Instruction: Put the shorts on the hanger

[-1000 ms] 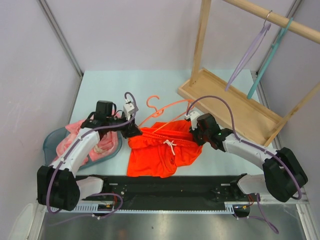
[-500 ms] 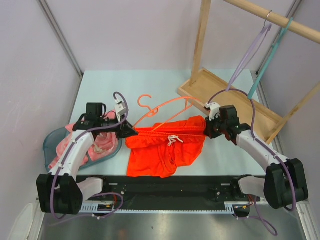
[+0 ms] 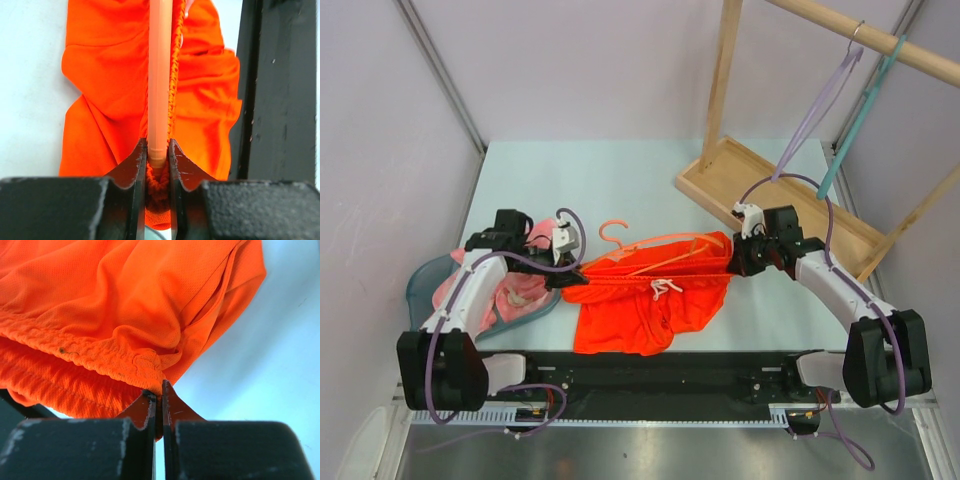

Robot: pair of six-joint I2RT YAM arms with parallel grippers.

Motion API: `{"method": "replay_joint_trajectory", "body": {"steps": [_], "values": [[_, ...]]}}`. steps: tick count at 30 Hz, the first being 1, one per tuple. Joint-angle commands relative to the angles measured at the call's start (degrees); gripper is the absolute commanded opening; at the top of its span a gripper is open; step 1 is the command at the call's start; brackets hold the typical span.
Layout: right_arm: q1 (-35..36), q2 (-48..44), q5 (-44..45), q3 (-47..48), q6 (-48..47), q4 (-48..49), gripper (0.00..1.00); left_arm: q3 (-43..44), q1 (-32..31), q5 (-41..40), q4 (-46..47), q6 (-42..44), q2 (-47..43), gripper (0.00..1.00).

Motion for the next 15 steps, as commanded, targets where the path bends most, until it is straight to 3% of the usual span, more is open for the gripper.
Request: {"method": "replay_joint_trajectory", "body": {"steps": [1, 9, 15], "values": [[-3.9, -0.6, 13.5, 2.5, -3.6, -4.8, 0.0, 4.1, 3.0, -10.5, -9.2, 13.1, 1.5, 0.0], [-2.9, -1.8, 15.6, 4.2, -4.9, -7.3, 0.0, 7.7, 2.2, -20.3, -7.8, 11.2, 6.6, 0.0], [-1.1, -1.9, 17.2, 5.5, -5.2, -7.9, 0.0, 9.0, 0.8, -23.3, -9.8, 13.8, 8.4, 0.0]]}}
